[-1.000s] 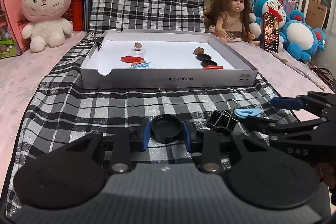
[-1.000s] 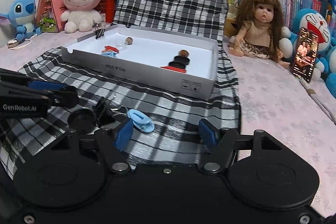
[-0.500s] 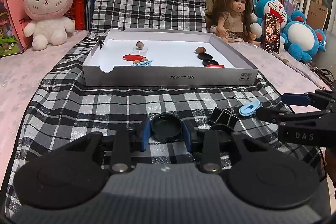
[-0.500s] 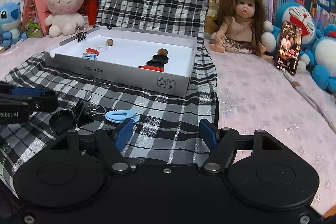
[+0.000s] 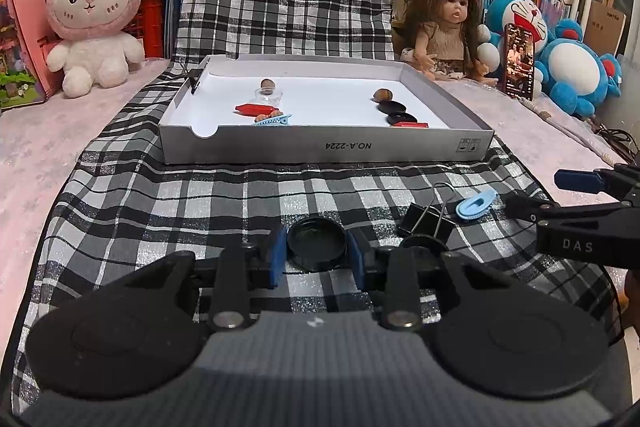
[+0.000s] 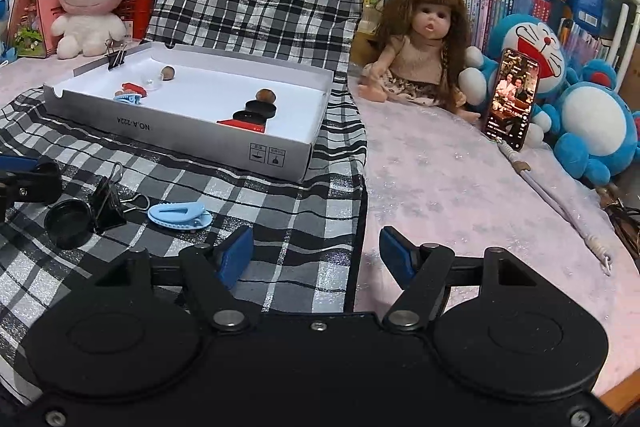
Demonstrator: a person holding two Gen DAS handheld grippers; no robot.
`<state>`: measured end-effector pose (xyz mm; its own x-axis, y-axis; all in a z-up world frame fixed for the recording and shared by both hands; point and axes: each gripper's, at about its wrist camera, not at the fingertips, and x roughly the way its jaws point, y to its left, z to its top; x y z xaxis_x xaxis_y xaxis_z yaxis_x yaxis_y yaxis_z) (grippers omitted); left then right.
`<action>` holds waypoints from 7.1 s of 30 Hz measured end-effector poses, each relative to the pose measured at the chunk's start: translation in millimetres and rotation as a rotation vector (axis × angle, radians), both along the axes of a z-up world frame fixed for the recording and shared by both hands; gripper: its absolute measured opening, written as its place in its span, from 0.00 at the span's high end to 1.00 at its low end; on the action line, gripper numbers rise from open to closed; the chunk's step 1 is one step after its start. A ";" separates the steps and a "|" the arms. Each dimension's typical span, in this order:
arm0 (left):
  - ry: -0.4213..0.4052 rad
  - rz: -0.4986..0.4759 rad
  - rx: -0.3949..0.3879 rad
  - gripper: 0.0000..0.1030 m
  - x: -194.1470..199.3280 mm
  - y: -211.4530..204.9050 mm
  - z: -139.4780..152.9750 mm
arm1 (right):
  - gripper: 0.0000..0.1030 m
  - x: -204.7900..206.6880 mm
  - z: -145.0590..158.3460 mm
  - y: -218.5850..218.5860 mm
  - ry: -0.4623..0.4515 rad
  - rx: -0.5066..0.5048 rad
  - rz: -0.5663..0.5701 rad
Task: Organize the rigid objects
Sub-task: 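Grasp the black lid with the left tool while the right tool grasps the blue hair clip, then carry the black lid and blue hair clip in both tools over the box, then open both tools to drop the lid and hair clip into the box, then withdraw both open tools from the box toward the remaining cloth items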
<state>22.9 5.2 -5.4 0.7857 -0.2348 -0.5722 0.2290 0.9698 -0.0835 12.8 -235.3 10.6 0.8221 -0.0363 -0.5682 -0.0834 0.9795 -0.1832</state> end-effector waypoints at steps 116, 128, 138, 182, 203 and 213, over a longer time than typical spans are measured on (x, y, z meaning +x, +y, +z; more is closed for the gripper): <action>0.147 0.156 -0.045 0.60 263.2 -7.3 27.8 | 0.64 278.9 7.4 29.7 0.229 0.326 -0.037; 0.164 0.168 -0.049 0.59 264.4 -5.3 19.3 | 0.64 278.1 6.1 32.7 0.227 0.303 -0.028; 0.168 0.162 -0.062 0.45 261.6 -2.5 21.2 | 0.63 276.0 6.0 31.0 0.217 0.321 -0.025; -0.123 -0.042 0.013 0.00 64.8 -5.0 76.0 | 0.28 85.9 65.8 14.2 -0.051 0.264 0.249; -0.048 -0.024 -0.014 0.00 -7.3 -0.7 27.9 | 0.28 21.1 15.8 15.1 -0.014 0.158 0.371; -0.007 -0.118 0.011 0.22 -30.5 -23.4 8.3 | 0.34 7.8 1.2 15.9 -0.003 0.089 0.418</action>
